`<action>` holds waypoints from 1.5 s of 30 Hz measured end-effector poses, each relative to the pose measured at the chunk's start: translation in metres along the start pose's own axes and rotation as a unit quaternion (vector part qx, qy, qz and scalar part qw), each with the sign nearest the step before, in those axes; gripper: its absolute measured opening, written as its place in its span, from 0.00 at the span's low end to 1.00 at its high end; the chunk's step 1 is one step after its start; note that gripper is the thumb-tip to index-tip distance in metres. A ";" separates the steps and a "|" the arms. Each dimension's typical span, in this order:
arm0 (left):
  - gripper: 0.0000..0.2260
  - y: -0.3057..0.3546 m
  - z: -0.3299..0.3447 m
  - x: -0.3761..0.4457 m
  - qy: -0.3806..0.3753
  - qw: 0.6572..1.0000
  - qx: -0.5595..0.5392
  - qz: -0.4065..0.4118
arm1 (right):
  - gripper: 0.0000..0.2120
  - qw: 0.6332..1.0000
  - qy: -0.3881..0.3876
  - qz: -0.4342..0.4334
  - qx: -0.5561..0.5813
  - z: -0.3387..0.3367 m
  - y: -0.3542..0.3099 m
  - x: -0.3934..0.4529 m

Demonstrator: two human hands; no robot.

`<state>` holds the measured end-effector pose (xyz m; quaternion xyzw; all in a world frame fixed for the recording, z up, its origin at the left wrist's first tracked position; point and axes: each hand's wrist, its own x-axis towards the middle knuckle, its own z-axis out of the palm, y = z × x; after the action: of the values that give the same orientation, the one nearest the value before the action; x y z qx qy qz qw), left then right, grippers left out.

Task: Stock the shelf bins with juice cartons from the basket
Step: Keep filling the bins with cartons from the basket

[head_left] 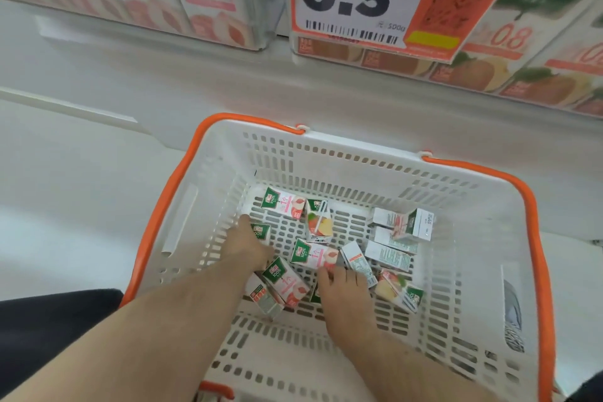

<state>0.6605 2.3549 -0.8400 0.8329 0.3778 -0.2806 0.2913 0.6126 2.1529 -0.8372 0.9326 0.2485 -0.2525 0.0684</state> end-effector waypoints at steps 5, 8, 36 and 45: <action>0.27 0.012 -0.027 -0.011 -0.041 0.993 -0.104 0.041 | 0.35 0.986 -0.053 0.031 0.155 -0.016 0.014 -0.001; 0.31 0.022 -0.043 -0.009 -0.092 0.976 -0.187 0.059 | 0.33 0.958 -0.006 0.055 0.281 -0.042 0.026 -0.008; 0.08 0.133 -0.223 -0.245 0.025 0.865 -0.068 0.497 | 0.41 0.733 0.411 -0.054 0.539 -0.359 0.046 -0.123; 0.14 0.142 -0.224 -0.239 0.091 0.823 -0.160 0.537 | 0.43 0.739 0.415 -0.129 0.515 -0.375 0.052 -0.128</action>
<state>0.6951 2.3220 -0.4862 0.8673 -0.0653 0.0615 0.4896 0.7067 2.1480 -0.4490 0.7968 0.2025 0.0641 -0.5657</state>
